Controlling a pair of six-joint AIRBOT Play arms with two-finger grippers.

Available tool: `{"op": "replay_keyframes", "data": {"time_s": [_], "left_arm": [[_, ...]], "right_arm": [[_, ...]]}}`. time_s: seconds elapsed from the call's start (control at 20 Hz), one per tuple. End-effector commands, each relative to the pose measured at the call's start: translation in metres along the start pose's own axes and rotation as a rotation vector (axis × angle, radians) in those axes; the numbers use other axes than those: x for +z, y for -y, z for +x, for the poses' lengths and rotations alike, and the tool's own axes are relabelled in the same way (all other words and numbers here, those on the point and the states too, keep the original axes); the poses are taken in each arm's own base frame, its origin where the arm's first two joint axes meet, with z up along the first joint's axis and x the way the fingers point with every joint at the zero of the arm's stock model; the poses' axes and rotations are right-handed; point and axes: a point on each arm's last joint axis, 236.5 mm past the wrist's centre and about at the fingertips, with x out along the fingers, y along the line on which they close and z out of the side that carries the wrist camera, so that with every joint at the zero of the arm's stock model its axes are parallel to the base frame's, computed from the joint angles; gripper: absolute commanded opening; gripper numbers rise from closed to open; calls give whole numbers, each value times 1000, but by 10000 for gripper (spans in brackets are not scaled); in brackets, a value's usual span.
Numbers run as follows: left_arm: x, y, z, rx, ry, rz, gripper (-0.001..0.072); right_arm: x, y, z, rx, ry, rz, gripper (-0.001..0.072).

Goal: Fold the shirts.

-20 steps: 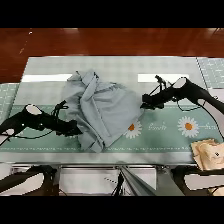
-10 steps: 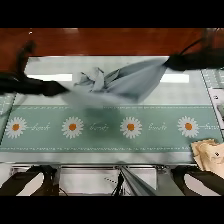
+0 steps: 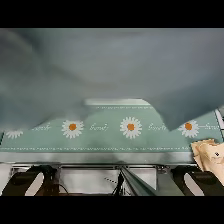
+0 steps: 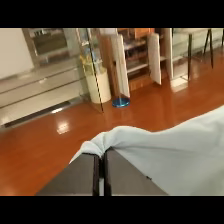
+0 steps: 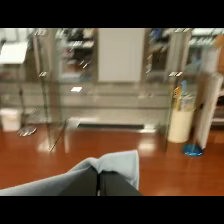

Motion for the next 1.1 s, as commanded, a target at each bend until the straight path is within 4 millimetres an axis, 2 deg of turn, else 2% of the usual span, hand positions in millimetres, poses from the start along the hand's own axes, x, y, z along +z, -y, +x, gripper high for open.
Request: {"op": "replay_keyframes", "data": {"time_s": [0.0, 0.2, 0.4, 0.45, 0.55, 0.6, 0.7, 0.8, 0.85, 1.05], "left_arm": [[-18, 9, -34, 34, -89, -70, 22], [-63, 23, -43, -9, -287, -128, 22], [-89, 28, -49, -13, -408, -215, 21], [-97, 28, -47, -16, -450, -250, 22], [-109, 23, -30, -26, -512, -309, 22], [-120, 18, -17, -31, -556, -333, 21], [-153, 6, 16, -48, -685, -387, 21], [-200, -9, 55, -84, -835, -402, 22], [-224, -18, 77, -98, -887, -409, 22], [-329, -57, 178, -96, -1012, -486, 22]], "right_arm": [[7, 17, -49, -95, -11, 9, 22], [-54, 19, -59, -111, -272, 18, 22], [-100, 25, -69, -129, -486, -14, 21], [-113, 31, -68, -147, -554, -32, 21], [-145, 42, -55, -178, -717, -46, 21], [-158, 43, -39, -174, -777, -39, 21], [-188, 45, 2, -149, -898, -39, 21], [-228, 53, 52, -140, -1015, -50, 21], [-250, 58, 77, -139, -1066, -57, 21], [-364, 76, 166, -112, -1268, -76, 21]]}}
